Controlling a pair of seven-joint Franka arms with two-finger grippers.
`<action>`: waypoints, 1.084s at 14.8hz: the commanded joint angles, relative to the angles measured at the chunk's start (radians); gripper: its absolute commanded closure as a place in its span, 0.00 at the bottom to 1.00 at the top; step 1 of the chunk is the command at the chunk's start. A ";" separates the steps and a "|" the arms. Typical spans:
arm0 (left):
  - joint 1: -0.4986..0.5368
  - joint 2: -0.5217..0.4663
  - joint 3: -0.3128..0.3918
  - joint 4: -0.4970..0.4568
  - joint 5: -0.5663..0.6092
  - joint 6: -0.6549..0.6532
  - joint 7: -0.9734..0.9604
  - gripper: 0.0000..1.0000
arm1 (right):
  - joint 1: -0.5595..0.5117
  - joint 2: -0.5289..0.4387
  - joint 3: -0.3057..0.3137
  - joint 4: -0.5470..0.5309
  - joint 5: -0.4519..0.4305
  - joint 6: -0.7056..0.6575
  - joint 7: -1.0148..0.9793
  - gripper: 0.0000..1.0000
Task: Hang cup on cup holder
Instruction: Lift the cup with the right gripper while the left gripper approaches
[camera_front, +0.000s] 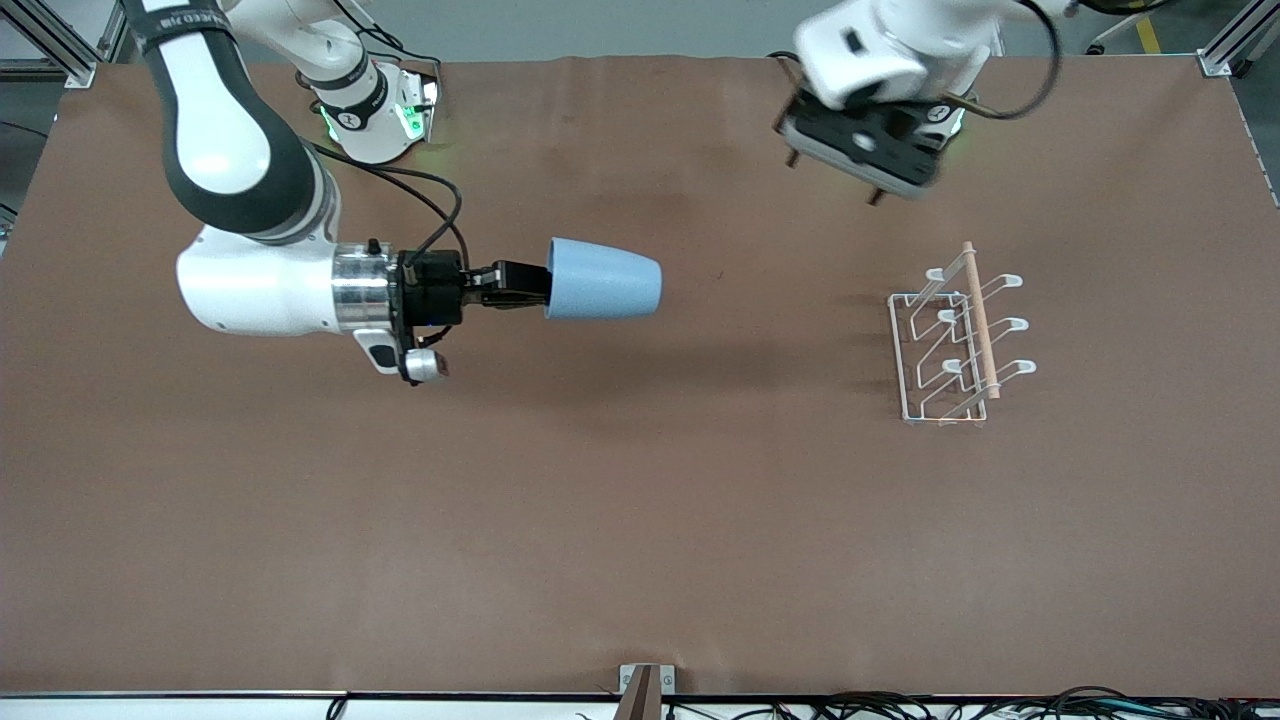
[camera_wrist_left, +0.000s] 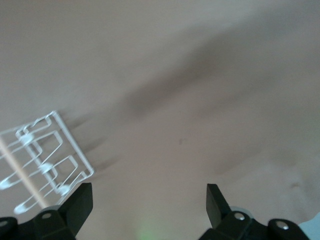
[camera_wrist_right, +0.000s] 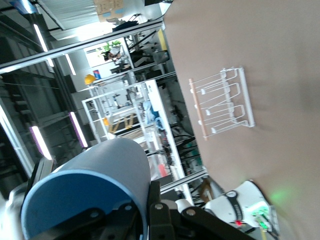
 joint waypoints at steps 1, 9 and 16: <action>-0.042 0.011 -0.025 0.047 -0.004 0.059 0.016 0.00 | 0.023 0.026 -0.008 0.021 0.050 -0.009 -0.006 0.98; -0.161 0.112 -0.026 0.162 0.131 0.201 0.094 0.00 | -0.002 0.038 -0.012 0.056 -0.099 -0.263 -0.006 0.98; -0.163 0.193 -0.025 0.165 0.134 0.361 0.222 0.00 | -0.019 0.122 -0.017 0.211 -0.251 -0.375 0.129 0.99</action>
